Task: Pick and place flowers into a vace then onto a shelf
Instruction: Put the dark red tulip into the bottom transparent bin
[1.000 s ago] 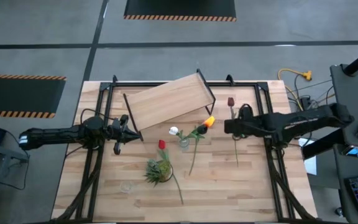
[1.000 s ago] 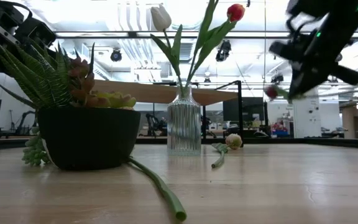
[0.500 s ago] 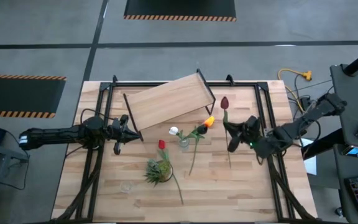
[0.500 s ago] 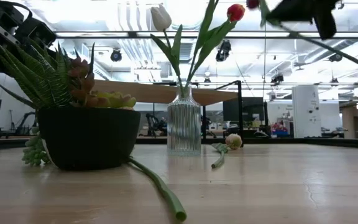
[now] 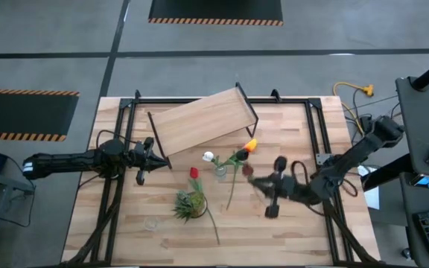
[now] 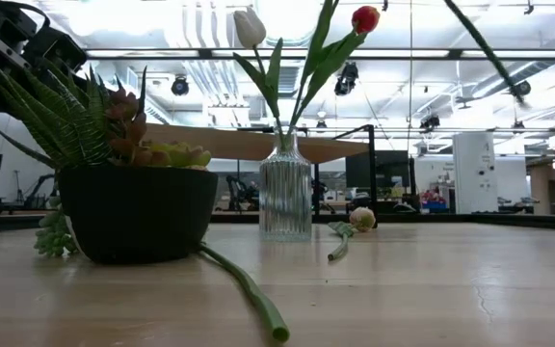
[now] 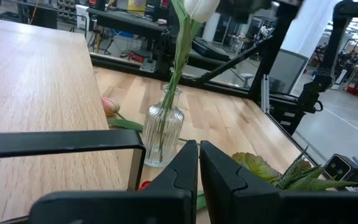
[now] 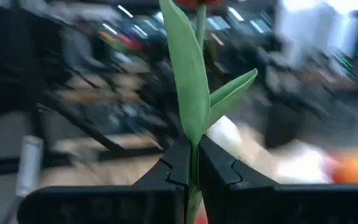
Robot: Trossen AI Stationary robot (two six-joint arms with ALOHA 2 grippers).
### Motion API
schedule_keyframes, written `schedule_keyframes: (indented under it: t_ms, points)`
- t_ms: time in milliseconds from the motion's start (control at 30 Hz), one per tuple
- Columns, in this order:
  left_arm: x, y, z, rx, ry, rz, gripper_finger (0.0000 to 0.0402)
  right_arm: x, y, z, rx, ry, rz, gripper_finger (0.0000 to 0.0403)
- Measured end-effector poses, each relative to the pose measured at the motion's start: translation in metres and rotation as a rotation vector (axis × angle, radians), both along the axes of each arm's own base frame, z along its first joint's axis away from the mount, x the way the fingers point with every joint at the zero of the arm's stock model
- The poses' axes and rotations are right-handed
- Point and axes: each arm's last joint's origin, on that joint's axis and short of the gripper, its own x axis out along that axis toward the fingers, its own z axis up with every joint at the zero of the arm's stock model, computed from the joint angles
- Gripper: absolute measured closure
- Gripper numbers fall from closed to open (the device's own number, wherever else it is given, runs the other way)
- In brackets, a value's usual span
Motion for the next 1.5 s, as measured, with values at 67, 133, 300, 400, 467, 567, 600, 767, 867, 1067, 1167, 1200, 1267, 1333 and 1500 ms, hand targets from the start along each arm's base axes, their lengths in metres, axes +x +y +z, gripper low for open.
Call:
schedule_keyframes:
  t_ms: [67, 133, 300, 400, 467, 567, 600, 767, 867, 1067, 1167, 1200, 1267, 1333, 1500]
  points:
    - [0.000, 0.000, -0.001, 0.000, 0.003, 0.000, 0.0401, 0.007, 0.007, 0.001, -0.071, -0.062, 0.049, 0.0390]
    - [0.000, 0.000, -0.001, 0.010, -0.005, -0.002, 0.0401, 0.013, 0.013, 0.000, -0.120, -0.079, 0.044, 0.0390]
    - [0.001, -0.001, 0.007, 0.042, -0.099, -0.057, 0.0401, 0.039, 0.018, -0.004, -0.140, -0.061, 0.002, 0.0390]
    - [0.000, -0.004, 0.020, 0.075, -0.225, -0.138, 0.0393, 0.056, 0.021, -0.001, -0.157, -0.062, -0.025, 0.0390]
    - [-0.001, -0.005, 0.024, 0.087, -0.277, -0.192, 0.0377, 0.066, 0.023, 0.006, -0.170, -0.074, -0.044, 0.0390]
    - [-0.002, -0.006, 0.029, 0.099, -0.328, -0.222, 0.0341, 0.079, 0.026, 0.021, -0.179, -0.106, -0.070, 0.0390]
    - [-0.002, -0.007, 0.031, 0.102, -0.340, -0.223, 0.0327, 0.084, 0.027, 0.026, -0.186, -0.116, -0.080, 0.0390]
    - [-0.005, -0.010, 0.046, 0.091, -0.482, -0.269, 0.0257, 0.109, 0.024, 0.050, -0.219, -0.158, -0.147, 0.0390]
    - [-0.007, -0.013, 0.053, 0.072, -0.558, -0.298, 0.0234, 0.122, 0.017, 0.062, -0.209, -0.180, -0.189, 0.0390]
    - [0.001, -0.019, 0.077, 0.057, -0.579, -0.353, 0.0216, 0.139, 0.008, 0.082, -0.209, -0.118, -0.205, 0.0390]
    - [0.012, -0.022, 0.091, 0.074, -0.556, -0.375, 0.0203, 0.143, 0.007, 0.089, -0.168, -0.080, -0.182, 0.0390]
    - [0.017, -0.023, 0.095, 0.087, -0.546, -0.382, 0.0196, 0.144, 0.007, 0.091, -0.157, -0.079, -0.179, 0.0390]
    - [0.029, -0.026, 0.102, 0.122, -0.521, -0.395, 0.0182, 0.143, 0.007, 0.097, -0.148, -0.087, -0.179, 0.0390]
    - [0.042, -0.029, 0.111, 0.150, -0.509, -0.411, 0.0167, 0.142, 0.007, 0.101, -0.148, -0.096, -0.179, 0.0390]
    - [0.084, -0.038, 0.130, 0.182, -0.456, -0.443, 0.0146, 0.142, 0.008, 0.101, -0.151, -0.093, -0.172, 0.0390]
